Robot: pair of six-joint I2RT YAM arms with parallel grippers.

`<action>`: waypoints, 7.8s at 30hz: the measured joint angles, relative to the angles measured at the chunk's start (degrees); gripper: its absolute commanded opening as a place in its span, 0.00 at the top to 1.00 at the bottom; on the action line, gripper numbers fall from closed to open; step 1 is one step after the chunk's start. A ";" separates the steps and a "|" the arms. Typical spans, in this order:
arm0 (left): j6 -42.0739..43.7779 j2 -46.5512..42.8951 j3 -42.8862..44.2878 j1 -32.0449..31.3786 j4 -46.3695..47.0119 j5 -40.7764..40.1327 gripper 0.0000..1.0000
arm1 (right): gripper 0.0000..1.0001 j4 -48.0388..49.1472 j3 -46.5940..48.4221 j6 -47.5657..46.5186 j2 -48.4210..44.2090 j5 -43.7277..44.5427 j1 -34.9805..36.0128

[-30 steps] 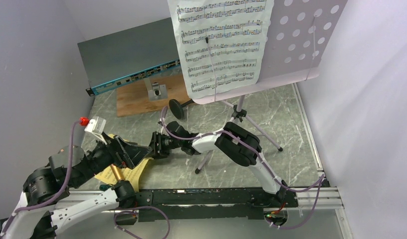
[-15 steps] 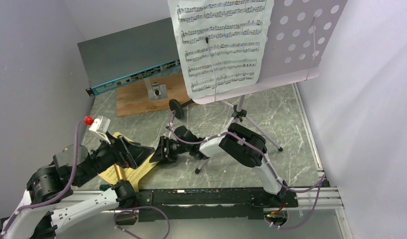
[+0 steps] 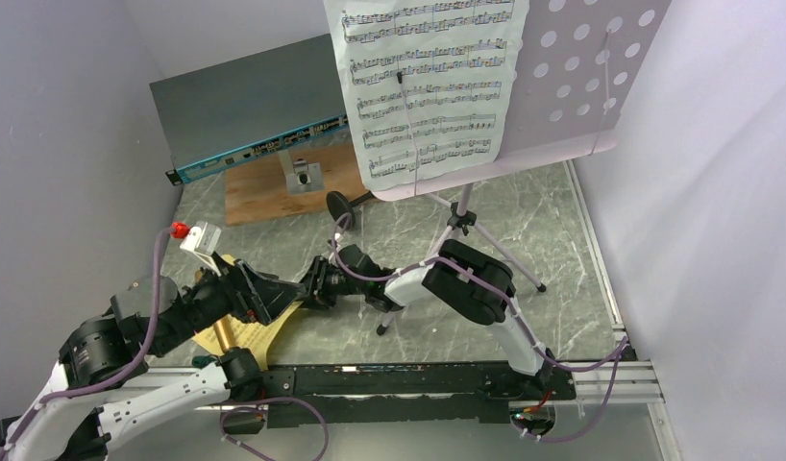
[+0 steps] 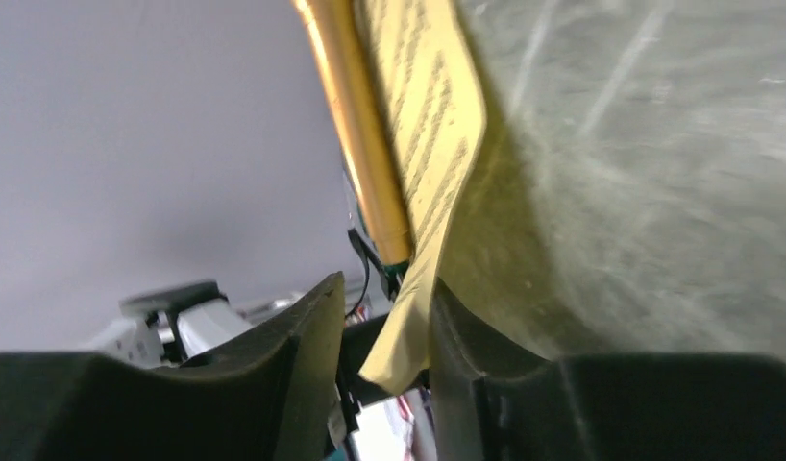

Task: Set up the instrument practice props

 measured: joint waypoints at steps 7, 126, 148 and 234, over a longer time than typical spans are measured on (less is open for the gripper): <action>0.00 0.00 -0.13 0.00 0.20 0.02 0.01 | 1.00 -8.09 0.90 1.03 0.00 7.58 0.98; 17.51 23.78 17.20 0.00 55.45 20.72 0.99 | 0.42 -49.62 30.40 -63.36 -66.58 10.84 3.06; 14.99 29.64 24.41 0.00 54.12 24.26 0.60 | 1.00 -58.97 41.33 -72.11 -63.34 16.00 2.62; 36.70 65.81 61.13 -10.84 42.77 3.06 1.00 | 0.46 -47.47 28.65 -123.67 -69.68 83.58 -5.62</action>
